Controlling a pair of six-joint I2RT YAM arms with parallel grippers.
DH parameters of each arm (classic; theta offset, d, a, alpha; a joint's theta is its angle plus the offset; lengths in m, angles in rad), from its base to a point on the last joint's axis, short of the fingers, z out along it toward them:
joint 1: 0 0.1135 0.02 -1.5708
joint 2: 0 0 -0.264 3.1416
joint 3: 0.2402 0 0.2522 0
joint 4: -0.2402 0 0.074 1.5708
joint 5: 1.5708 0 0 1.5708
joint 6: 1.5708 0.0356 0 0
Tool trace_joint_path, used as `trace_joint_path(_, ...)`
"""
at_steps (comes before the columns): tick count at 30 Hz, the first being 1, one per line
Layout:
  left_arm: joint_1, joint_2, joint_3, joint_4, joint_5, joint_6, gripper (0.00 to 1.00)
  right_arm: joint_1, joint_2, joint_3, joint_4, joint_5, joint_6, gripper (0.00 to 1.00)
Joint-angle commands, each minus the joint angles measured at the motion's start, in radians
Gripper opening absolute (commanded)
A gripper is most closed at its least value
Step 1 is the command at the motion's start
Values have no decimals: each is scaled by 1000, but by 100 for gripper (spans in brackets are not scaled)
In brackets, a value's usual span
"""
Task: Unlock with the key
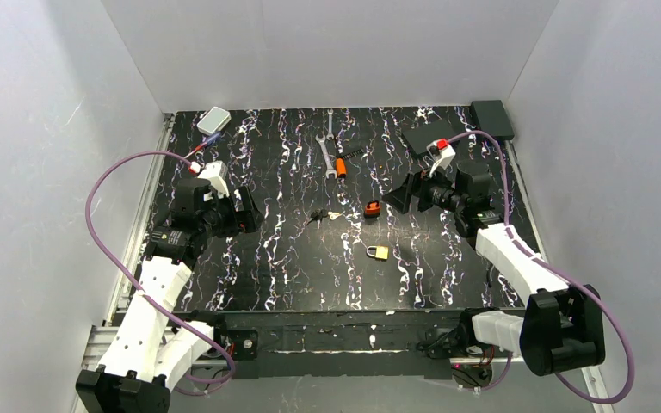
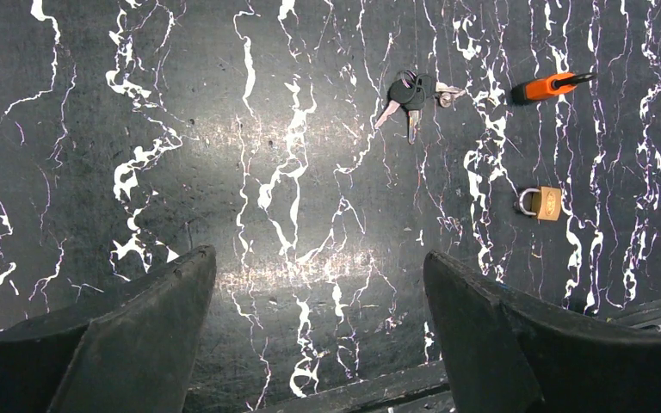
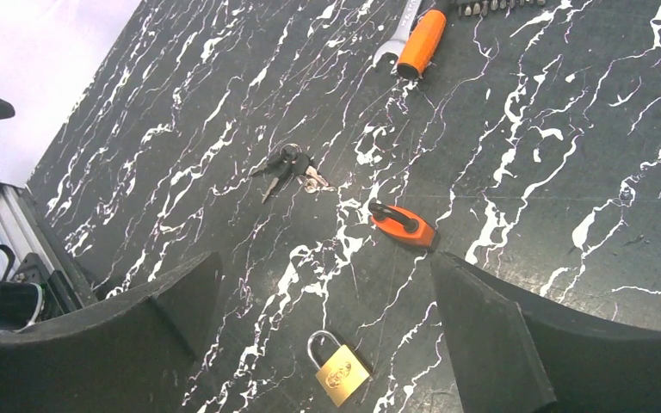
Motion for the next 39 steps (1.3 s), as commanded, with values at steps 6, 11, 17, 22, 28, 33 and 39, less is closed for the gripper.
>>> trace_joint_path(6, -4, -25, 19, -11, -25, 17, 88, 110, 62, 61, -13, -27, -81, 100)
trace_joint_path(11, -3, -34, 19, -12, -33, 17, 87, 305, 117, 120, -148, 195, -206, 100)
trace_joint_path(17, -4, -43, 20, -15, -25, 15, 85, 446, 205, 211, -284, 389, -263, 100)
trace_joint_path(22, -4, -46, 23, -16, -22, 16, 84, 567, 306, 289, -283, 634, -227, 100)
trace_joint_path(28, -4, -100, 17, -23, -62, 15, 82, 606, 511, 465, -334, 784, -120, 87)
trace_joint_path(33, -4, -119, 17, -32, -94, 17, 81, 632, 610, 542, -339, 846, -104, 82)
trace_joint_path(39, -4, -136, 19, -32, -92, 15, 80, 635, 690, 606, -364, 894, -103, 72)
